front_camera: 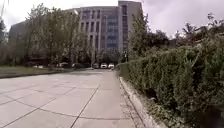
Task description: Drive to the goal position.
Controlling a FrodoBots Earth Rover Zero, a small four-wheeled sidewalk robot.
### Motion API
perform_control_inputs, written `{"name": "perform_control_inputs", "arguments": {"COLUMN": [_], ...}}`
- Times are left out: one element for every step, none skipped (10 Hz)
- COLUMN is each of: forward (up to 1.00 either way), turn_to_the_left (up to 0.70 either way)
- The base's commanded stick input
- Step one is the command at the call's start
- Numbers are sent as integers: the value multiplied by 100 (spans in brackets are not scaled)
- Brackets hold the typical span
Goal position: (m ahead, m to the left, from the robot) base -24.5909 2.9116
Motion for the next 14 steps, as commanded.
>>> {"name": "perform_control_inputs", "arguments": {"forward": [0, 0, 0, 0, 0, 0, 0, 0, 0, 0, 0, 0, 0, 0], "turn_to_the_left": [70, 70, 70, 70, 70, 70, 70, 70, 70, 70, 70, 70, 70, 70]}}
